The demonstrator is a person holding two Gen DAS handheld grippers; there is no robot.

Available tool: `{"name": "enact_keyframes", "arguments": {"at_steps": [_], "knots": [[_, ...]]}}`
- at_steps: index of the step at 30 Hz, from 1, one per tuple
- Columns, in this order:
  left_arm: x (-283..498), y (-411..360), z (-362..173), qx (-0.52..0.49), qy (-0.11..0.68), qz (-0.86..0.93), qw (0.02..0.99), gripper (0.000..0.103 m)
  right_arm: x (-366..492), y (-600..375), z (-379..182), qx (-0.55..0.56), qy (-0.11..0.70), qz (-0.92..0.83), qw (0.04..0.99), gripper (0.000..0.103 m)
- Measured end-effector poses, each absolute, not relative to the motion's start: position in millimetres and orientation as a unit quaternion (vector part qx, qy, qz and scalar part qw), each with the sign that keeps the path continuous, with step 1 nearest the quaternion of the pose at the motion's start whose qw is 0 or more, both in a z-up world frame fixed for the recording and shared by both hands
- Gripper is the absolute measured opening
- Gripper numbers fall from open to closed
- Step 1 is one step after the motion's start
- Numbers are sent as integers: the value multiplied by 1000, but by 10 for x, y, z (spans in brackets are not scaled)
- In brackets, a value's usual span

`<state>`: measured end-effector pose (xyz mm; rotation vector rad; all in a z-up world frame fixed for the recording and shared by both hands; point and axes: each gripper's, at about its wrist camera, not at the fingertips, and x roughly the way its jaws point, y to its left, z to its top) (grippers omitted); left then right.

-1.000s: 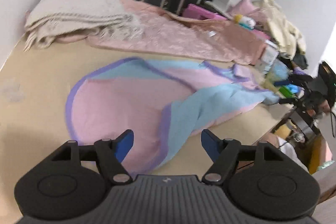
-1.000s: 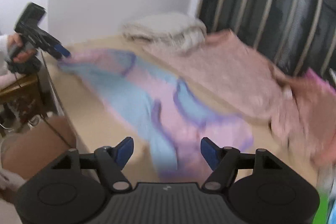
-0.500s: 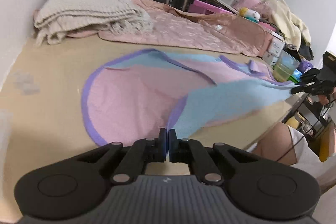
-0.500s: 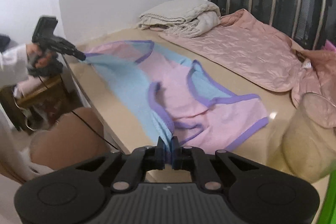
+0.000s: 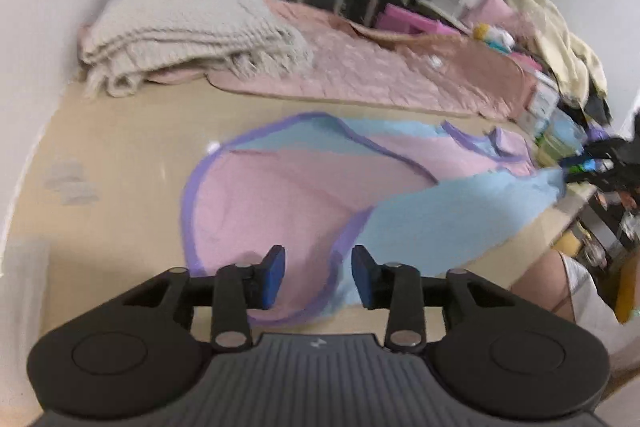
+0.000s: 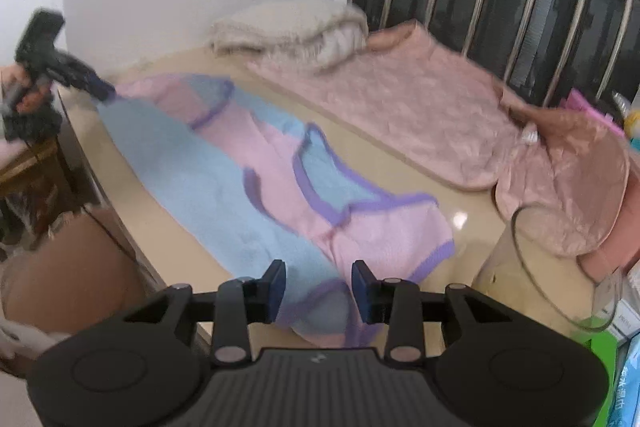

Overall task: Fold clothes
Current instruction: 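Lay the folded half down and open both grippers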

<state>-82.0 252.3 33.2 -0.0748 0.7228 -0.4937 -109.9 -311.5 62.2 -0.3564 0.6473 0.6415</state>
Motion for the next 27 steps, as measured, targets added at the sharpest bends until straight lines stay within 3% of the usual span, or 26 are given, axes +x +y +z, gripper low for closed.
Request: {"name": "enact_keyframes", "arguments": {"at_steps": [3, 7, 11, 12, 13, 16, 20, 27], "knots": [[-785, 2492, 292, -24, 363, -245, 899, 36, -1089, -3058, 574, -135, 298, 328, 886, 34], [-809, 2482, 254, 4, 369, -241, 898, 22, -984, -3001, 290, -151, 338, 310, 876, 31], [-813, 2566, 427, -39, 369, -222, 902, 23, -926, -3179, 308, -102, 358, 295, 880, 34], [-831, 2557, 541, -48, 355, -232, 904, 29, -962, -3144, 370, -119, 352, 291, 882, 34], [-834, 2508, 702, -39, 333, -240, 911, 45, -998, -3108, 433, -136, 345, 288, 883, 35], [-602, 2180, 1111, 25, 292, -251, 923, 74, -1016, -2889, 690, -162, 306, 318, 883, 45], [160, 1675, 1179, 41, 337, -289, 895, 81, -458, -2499, 884, -136, 274, 343, 888, 63], [1093, 1228, 577, 73, 425, -285, 856, 81, 647, -1921, 670, -72, 361, 324, 872, 57]]}}
